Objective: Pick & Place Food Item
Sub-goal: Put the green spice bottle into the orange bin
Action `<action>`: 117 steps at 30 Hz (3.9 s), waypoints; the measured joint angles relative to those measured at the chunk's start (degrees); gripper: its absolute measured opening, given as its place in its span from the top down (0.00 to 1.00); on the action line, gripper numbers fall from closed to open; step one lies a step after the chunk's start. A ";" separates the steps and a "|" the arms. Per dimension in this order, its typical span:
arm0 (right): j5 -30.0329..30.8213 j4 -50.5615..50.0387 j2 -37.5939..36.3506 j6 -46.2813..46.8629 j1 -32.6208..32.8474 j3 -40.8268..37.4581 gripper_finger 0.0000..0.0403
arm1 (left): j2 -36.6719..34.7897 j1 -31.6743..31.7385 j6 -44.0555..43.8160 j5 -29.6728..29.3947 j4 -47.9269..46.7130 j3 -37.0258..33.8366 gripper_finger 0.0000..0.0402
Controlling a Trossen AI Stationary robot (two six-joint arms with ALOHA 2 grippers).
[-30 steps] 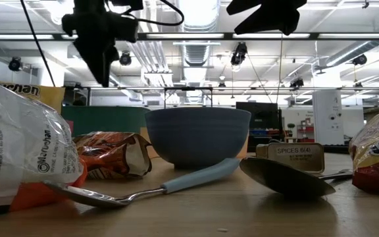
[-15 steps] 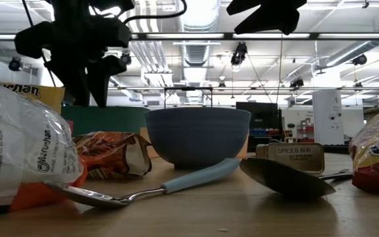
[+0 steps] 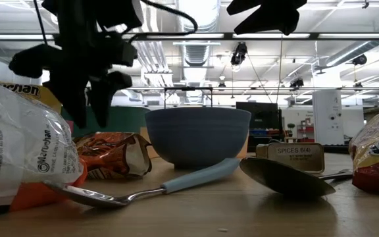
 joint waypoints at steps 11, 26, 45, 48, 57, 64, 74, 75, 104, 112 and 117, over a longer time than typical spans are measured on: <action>-0.03 -0.14 0.11 -0.44 -0.01 -0.06 0.27 | 3.03 -1.04 2.13 0.21 -0.40 0.26 0.19; -0.03 -0.12 0.11 -0.44 0.00 -0.06 0.27 | 3.03 -4.00 4.07 0.23 7.39 -2.71 0.18; -0.05 -0.10 0.15 -0.44 0.00 -0.08 0.27 | 3.29 -4.04 3.89 4.24 11.43 -4.63 0.40; -0.03 -0.08 0.15 -0.44 0.00 -0.08 0.27 | 3.24 -4.07 5.86 4.30 11.99 -5.34 0.45; -0.05 0.05 0.15 -1.79 0.00 -0.08 0.27 | 3.03 -4.06 8.84 4.28 11.07 -4.98 0.59; -0.12 0.10 0.15 -1.95 0.02 -0.08 0.27 | 2.97 -4.04 8.42 4.08 7.56 -2.38 0.67; -0.67 0.12 0.26 -2.95 0.04 -0.08 0.27 | 2.95 -4.07 3.76 5.11 2.99 0.66 0.88; -0.67 0.12 0.26 -2.90 0.04 -0.08 0.27 | 2.99 -4.07 3.25 5.15 3.07 0.68 0.91; -3.05 0.20 0.31 -2.80 0.04 -0.08 0.27 | 3.16 -4.15 0.74 5.65 4.53 -0.02 0.34; -3.07 0.23 0.31 -2.82 0.04 -0.08 0.27 | 3.34 -4.22 1.27 5.33 5.21 0.00 0.31; -3.08 0.23 0.31 -2.82 0.04 -0.08 0.27 | 3.34 -4.26 2.48 5.35 5.12 0.00 0.31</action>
